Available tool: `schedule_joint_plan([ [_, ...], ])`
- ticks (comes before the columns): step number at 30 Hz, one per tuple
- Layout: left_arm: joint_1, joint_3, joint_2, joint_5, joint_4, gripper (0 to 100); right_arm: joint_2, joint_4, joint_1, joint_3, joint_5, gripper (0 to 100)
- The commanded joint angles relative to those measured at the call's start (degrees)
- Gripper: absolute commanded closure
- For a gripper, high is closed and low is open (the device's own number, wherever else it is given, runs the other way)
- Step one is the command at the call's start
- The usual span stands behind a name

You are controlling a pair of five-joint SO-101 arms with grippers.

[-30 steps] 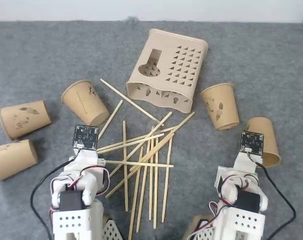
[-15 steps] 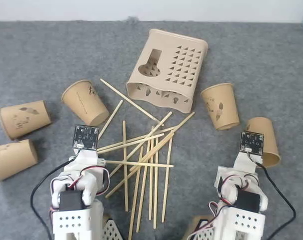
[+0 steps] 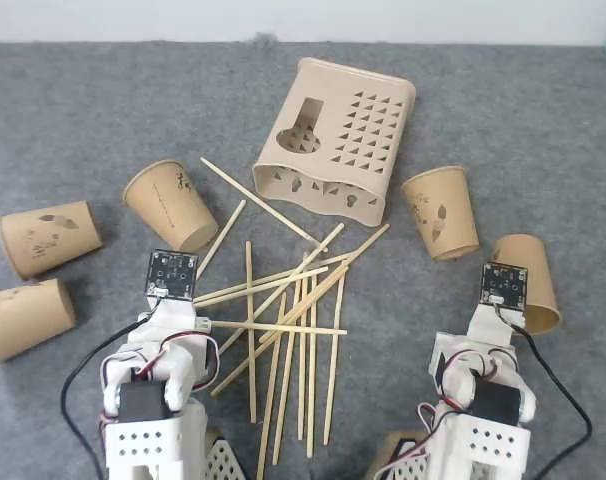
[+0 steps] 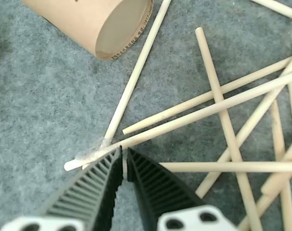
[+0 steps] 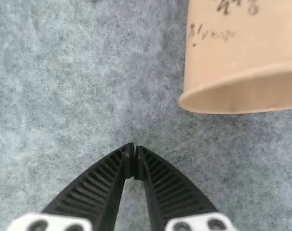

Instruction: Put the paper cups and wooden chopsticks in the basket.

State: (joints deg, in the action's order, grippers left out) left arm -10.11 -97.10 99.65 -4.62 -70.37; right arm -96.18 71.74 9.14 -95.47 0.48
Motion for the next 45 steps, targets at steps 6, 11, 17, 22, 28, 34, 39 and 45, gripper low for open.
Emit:
schedule_joint_plan([
  [6,-0.26,0.84,0.79,-0.35,-0.18,99,-0.92,0.48,0.31,0.26,0.44,98.6],
  [11,-0.26,0.84,0.79,-0.35,-0.18,99,-0.92,0.48,0.31,0.26,0.7,98.4],
  [17,0.18,0.84,0.79,-0.18,-0.18,99,-0.92,0.48,-0.66,0.26,0.79,98.6],
  [22,-0.26,2.33,0.88,-0.35,0.62,99,-0.92,0.48,1.89,0.35,0.79,98.3],
  [28,0.26,6.99,0.88,-0.44,1.05,99,-1.01,-1.71,9.19,1.05,0.88,98.2],
  [34,0.7,8.48,0.35,-0.09,11.08,95,-1.01,-1.63,13.93,0.79,13.71,98.4],
  [39,0.7,18.15,-4.4,6.42,7.74,82,-1.01,-1.54,15.16,0.7,19.78,98.6],
  [45,4.31,32.75,-23.47,6.59,7.3,87,-1.01,-1.54,15.43,0.7,18.55,98.6],
])
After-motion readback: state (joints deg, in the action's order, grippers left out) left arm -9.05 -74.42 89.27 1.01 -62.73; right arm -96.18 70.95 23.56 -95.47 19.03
